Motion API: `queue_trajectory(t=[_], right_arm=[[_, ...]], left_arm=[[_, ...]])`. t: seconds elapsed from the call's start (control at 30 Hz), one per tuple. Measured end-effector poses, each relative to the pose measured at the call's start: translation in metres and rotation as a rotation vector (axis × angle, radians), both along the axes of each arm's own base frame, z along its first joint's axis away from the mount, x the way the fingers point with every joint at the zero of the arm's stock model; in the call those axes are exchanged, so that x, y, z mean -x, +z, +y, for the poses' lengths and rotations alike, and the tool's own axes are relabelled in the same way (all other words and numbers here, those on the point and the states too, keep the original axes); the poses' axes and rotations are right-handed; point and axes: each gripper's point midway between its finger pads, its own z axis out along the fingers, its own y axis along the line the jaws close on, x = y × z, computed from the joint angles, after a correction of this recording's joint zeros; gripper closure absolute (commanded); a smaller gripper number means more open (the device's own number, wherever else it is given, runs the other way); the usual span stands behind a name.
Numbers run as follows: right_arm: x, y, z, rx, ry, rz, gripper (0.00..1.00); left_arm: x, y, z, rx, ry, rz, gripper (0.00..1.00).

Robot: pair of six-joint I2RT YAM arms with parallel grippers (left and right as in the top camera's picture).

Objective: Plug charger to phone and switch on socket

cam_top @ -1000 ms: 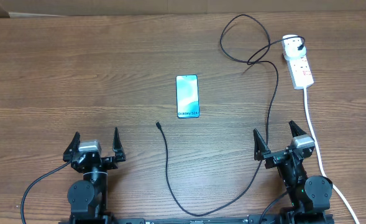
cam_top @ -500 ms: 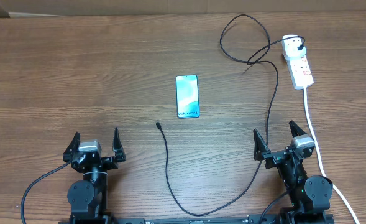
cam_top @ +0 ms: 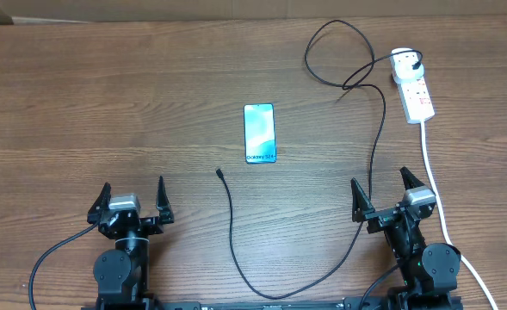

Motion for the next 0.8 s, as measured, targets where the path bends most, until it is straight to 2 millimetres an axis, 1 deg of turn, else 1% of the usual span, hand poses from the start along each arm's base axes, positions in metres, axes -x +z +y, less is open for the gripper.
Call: queue_trajectory(t=[0.8], right_arm=[[0.0000,0.0001,-0.0001,0.000,0.000,0.000,0.00]], left_arm=[[0.0000,0.0000,0.0000,0.000,0.000,0.000,0.00]])
